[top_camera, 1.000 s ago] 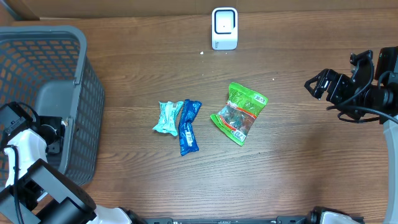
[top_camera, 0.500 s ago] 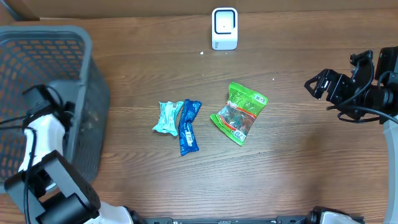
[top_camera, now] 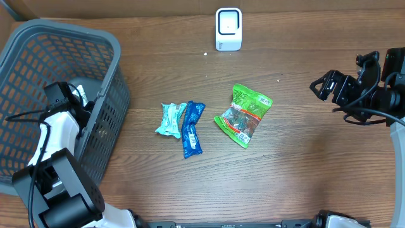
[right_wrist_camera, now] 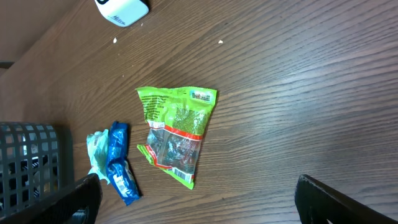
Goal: Scan the item barcode
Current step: 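Reach into the basket and grasp the white conditioner tube with left gripper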
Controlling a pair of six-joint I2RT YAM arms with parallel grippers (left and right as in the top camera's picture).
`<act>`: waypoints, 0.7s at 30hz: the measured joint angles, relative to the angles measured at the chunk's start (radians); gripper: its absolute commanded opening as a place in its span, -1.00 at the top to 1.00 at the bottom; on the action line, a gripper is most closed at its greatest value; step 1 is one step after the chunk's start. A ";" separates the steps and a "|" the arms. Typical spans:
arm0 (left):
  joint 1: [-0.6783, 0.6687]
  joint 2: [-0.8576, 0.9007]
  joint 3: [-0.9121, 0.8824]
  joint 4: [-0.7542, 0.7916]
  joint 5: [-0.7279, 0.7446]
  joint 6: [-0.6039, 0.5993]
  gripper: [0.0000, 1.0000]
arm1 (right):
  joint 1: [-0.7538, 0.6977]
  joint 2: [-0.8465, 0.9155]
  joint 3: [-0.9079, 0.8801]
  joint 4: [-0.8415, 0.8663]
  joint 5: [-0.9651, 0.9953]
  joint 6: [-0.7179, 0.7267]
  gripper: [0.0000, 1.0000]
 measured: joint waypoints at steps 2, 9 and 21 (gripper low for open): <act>0.000 0.001 -0.003 0.003 -0.019 -0.006 0.06 | 0.000 0.000 0.000 0.000 0.000 0.000 -0.99; 0.008 0.004 -0.008 0.000 -0.033 -0.027 0.92 | 0.000 0.000 0.000 0.000 0.000 0.000 -0.99; 0.006 0.048 0.327 -0.497 -0.042 0.044 0.92 | 0.000 0.000 0.000 0.000 0.000 0.000 -1.00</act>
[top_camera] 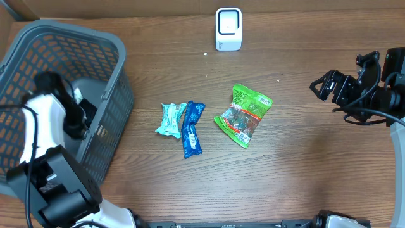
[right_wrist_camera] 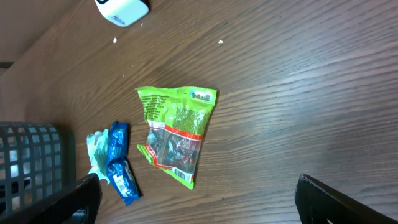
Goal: Scan the item barcode
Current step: 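Reach into the basket and grasp the white conditioner tube with left gripper, then carry the white tube right and drop it beside the green bag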
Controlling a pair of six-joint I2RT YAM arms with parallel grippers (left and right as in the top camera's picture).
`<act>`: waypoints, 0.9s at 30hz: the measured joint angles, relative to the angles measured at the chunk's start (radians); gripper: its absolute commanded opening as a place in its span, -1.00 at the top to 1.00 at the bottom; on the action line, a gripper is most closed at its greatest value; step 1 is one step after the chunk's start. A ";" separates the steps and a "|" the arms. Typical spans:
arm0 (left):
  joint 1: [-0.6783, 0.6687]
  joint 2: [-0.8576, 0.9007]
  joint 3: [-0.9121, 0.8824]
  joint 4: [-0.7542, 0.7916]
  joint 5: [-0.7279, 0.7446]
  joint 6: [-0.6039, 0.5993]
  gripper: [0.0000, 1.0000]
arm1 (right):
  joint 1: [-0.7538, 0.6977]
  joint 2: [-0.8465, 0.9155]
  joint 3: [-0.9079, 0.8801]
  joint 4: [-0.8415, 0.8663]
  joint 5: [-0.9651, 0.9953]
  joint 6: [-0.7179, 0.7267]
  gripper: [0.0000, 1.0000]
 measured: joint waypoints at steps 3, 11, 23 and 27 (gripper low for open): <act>0.000 0.000 0.223 -0.121 0.003 0.028 0.92 | 0.000 0.000 0.000 0.001 0.000 0.000 -1.00; -0.021 -0.020 0.764 -0.362 0.010 0.077 0.92 | 0.000 0.000 0.000 0.005 0.000 0.000 -1.00; -0.538 -0.054 0.832 -0.353 0.061 0.131 0.92 | 0.000 0.000 0.000 0.013 0.000 0.000 -1.00; -0.719 0.017 0.722 -0.257 0.057 0.092 0.91 | 0.000 0.000 0.000 0.012 0.011 0.000 -1.00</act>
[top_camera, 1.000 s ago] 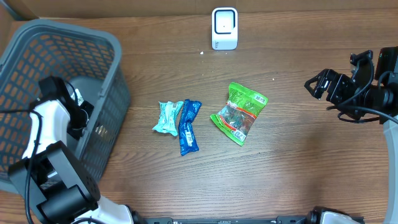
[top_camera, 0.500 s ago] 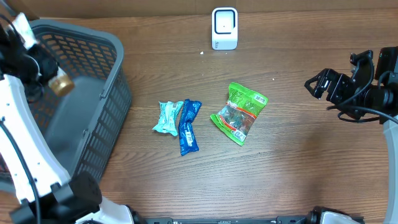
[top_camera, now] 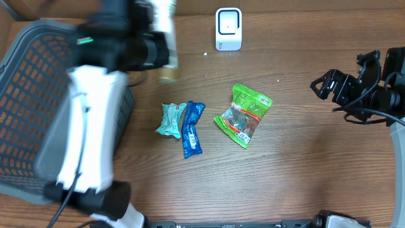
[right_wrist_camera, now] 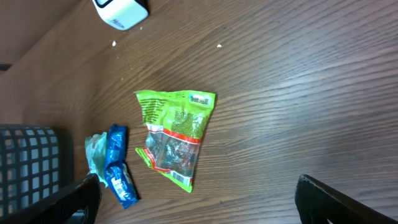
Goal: Scan the item barcode
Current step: 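Carry the white tube right and drop it beside the green bag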
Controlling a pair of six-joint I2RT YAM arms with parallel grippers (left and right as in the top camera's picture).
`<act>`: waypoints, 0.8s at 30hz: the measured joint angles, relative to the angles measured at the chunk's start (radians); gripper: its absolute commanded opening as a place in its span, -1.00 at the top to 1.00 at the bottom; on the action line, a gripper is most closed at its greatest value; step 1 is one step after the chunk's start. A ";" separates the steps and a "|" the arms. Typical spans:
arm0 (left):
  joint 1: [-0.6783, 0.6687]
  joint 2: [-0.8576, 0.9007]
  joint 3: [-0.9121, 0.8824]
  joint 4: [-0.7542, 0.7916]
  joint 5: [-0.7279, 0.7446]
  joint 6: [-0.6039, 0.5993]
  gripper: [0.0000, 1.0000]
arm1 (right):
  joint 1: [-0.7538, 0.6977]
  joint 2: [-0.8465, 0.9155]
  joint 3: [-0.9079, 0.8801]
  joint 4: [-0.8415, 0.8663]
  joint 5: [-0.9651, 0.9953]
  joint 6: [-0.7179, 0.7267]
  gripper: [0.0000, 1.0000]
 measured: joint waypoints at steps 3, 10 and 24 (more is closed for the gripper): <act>-0.099 0.090 -0.077 0.069 0.001 -0.048 0.91 | 0.000 0.000 0.000 0.000 0.015 0.000 -1.00; -0.311 0.381 -0.142 0.225 0.046 -0.105 0.91 | 0.000 0.000 0.000 0.000 0.039 0.000 -1.00; -0.529 0.454 -0.150 0.447 0.148 -0.161 0.92 | 0.000 0.000 0.000 0.001 0.051 0.000 -1.00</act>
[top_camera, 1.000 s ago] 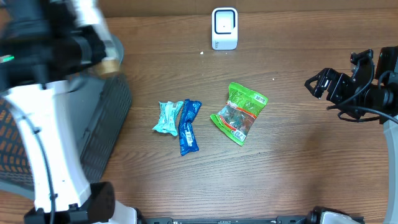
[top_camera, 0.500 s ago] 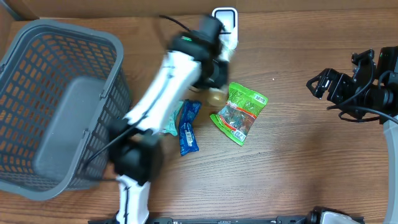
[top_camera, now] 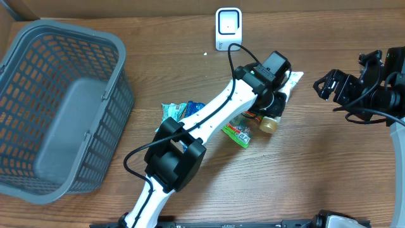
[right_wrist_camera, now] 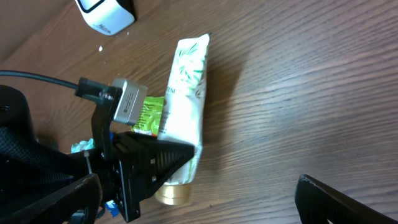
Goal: Scan the item barcode
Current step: 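Carry the white tube right and drop it beside the green bag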
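Observation:
A white tube [top_camera: 290,82] with green print and a gold cap [top_camera: 270,125] is the item. My left gripper [top_camera: 276,105] is shut on it near the cap end, holding it right of centre, over the green snack bag [top_camera: 236,132]. In the right wrist view the tube [right_wrist_camera: 186,81] lies lengthwise with its cap [right_wrist_camera: 174,194] toward the camera, in the black left gripper [right_wrist_camera: 155,163]. The white scanner [top_camera: 228,28] stands at the back edge, also seen as the scanner [right_wrist_camera: 102,14]. My right gripper [top_camera: 324,85] hangs open at the far right, holding nothing.
A grey basket [top_camera: 66,37] fills the left side and nothing shows inside it. A teal wrapper [top_camera: 168,113] and a blue wrapper [top_camera: 191,109] lie mid-table, partly under the left arm. Bare wood lies between the tube and my right gripper.
My left arm has gone from beside the basket's back corner to right of centre, with the tube still in its grip, now low over the green bag. The right arm has hardly moved.
My left gripper was down inside the basket at a white item, and still there a moment later. Then it was up outside the basket with the tube, left of the scanner. Now it holds the tube over the green bag, near my right gripper.

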Controlling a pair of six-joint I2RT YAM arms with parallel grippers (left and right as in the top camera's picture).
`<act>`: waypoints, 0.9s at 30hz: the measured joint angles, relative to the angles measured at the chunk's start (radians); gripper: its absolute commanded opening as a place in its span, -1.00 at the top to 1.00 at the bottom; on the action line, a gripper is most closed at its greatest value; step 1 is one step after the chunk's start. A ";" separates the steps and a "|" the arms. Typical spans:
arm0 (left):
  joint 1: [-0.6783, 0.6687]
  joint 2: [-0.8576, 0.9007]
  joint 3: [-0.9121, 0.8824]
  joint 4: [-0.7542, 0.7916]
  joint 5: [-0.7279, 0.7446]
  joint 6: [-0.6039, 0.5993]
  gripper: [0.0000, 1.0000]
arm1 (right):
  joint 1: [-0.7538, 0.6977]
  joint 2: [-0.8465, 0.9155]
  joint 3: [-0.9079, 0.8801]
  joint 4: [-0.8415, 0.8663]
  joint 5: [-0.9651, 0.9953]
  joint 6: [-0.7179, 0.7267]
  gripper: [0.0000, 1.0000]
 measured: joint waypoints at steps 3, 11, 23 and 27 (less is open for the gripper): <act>-0.005 0.000 0.000 0.022 0.010 -0.037 0.91 | 0.000 0.000 0.000 -0.005 0.000 0.000 -1.00; -0.005 0.043 0.000 0.074 0.047 -0.090 0.04 | 0.000 0.000 0.000 -0.006 0.000 0.000 -1.00; 0.029 0.065 0.023 -0.045 0.069 0.009 0.03 | 0.000 0.000 0.000 -0.012 0.000 0.000 -1.00; 0.124 0.005 0.059 -0.186 0.010 0.068 0.09 | 0.000 0.000 0.000 -0.012 0.001 0.000 -1.00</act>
